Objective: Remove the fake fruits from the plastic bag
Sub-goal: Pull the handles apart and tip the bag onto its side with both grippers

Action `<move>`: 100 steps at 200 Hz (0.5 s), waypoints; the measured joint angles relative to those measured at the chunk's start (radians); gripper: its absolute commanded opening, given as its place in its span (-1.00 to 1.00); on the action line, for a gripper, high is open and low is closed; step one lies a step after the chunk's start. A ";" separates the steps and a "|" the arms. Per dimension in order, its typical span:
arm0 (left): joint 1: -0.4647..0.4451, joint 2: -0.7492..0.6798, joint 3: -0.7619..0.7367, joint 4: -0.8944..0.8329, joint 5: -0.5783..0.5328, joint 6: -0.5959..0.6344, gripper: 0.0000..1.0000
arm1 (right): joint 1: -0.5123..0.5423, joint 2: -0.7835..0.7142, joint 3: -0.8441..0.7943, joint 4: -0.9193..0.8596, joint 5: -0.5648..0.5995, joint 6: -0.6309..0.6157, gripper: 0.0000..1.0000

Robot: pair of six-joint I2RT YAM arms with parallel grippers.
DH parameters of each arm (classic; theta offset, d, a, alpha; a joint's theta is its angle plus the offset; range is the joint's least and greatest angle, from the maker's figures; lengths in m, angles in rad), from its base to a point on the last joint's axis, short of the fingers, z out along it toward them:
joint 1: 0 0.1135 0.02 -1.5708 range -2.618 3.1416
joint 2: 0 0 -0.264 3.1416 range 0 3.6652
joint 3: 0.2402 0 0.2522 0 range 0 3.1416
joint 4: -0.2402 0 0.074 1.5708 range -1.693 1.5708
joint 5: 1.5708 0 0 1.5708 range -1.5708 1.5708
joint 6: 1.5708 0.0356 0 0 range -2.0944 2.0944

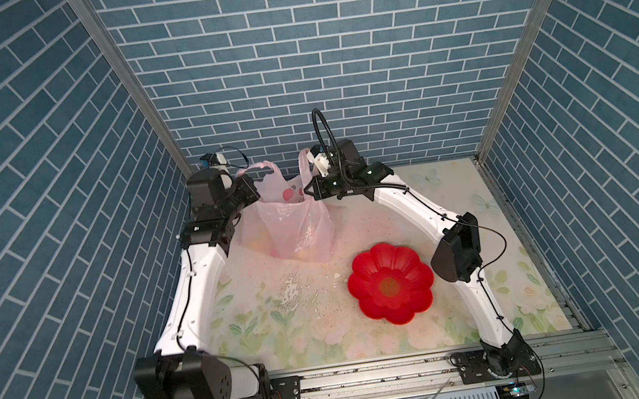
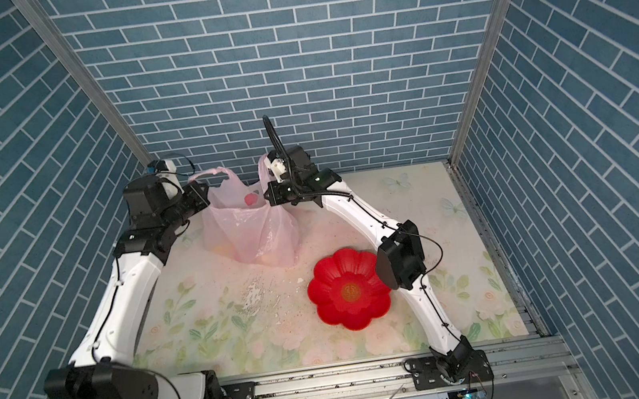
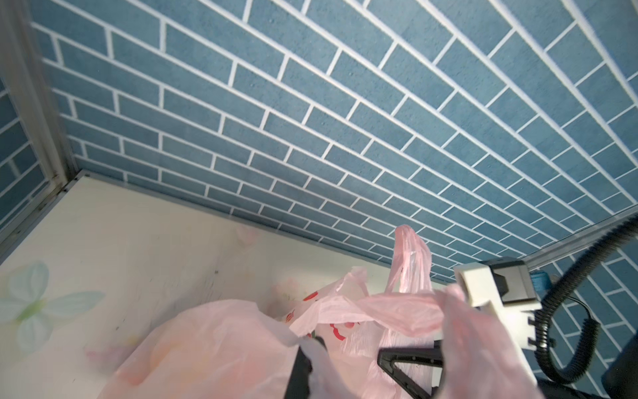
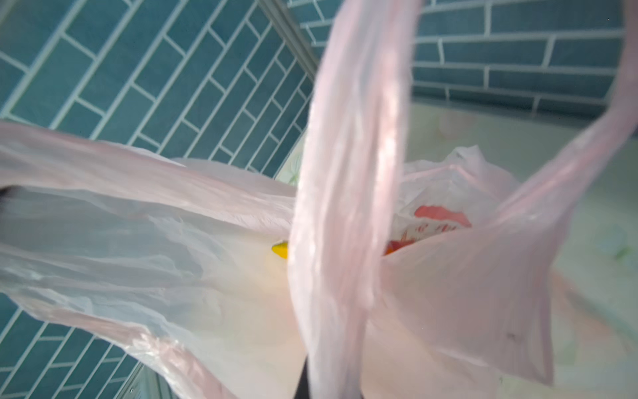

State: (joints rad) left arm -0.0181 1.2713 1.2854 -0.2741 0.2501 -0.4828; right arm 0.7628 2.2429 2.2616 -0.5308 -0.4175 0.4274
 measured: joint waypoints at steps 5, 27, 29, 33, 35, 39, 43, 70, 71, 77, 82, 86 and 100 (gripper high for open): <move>0.000 -0.037 -0.027 -0.015 -0.004 -0.003 -0.92 | 0.015 -0.031 -0.058 0.008 -0.002 -0.005 -1.00; -0.001 -0.206 -0.142 -0.097 -0.021 -0.017 -0.92 | 0.092 -0.156 -0.295 0.053 -0.003 -0.011 -1.00; -0.001 -0.222 -0.151 -0.105 -0.022 -0.019 -0.93 | 0.100 -0.168 -0.317 0.058 -0.003 -0.012 -1.00; -0.002 -0.252 -0.167 -0.122 -0.024 -0.021 -0.93 | 0.116 -0.192 -0.361 0.073 -0.001 -0.011 -1.00; -0.002 -0.268 -0.177 -0.132 -0.025 -0.023 -0.93 | 0.123 -0.204 -0.383 0.078 0.000 -0.011 -1.00; -0.003 -0.300 -0.192 -0.152 -0.026 -0.025 -0.92 | 0.138 -0.228 -0.424 0.087 0.003 -0.009 -1.00; -0.005 -0.329 -0.208 -0.172 -0.029 -0.028 -0.93 | 0.152 -0.249 -0.460 0.095 0.005 -0.010 -1.00; -0.008 -0.530 -0.300 -0.312 -0.045 -0.049 -0.92 | 0.246 -0.380 -0.664 0.136 0.042 -0.005 -1.00; -0.009 -0.536 -0.304 -0.318 -0.045 -0.050 -0.93 | 0.251 -0.386 -0.673 0.138 0.047 -0.005 -1.00; -0.009 -0.577 -0.324 -0.345 -0.049 -0.055 -0.93 | 0.266 -0.409 -0.705 0.146 0.056 -0.005 -1.00; -0.009 -0.610 -0.339 -0.368 -0.051 -0.061 -0.93 | 0.277 -0.426 -0.733 0.154 0.067 0.000 -1.00; -0.010 -0.639 -0.356 -0.387 -0.052 -0.066 -0.93 | 0.283 -0.437 -0.751 0.158 0.072 0.004 -1.00; -0.011 -0.707 -0.407 -0.431 -0.053 -0.085 -0.92 | 0.298 -0.468 -0.825 0.192 0.098 0.021 -1.00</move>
State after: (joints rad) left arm -0.0296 0.5644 0.8787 -0.7055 0.1974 -0.5678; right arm 1.0603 1.7752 1.4364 -0.3386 -0.3199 0.4488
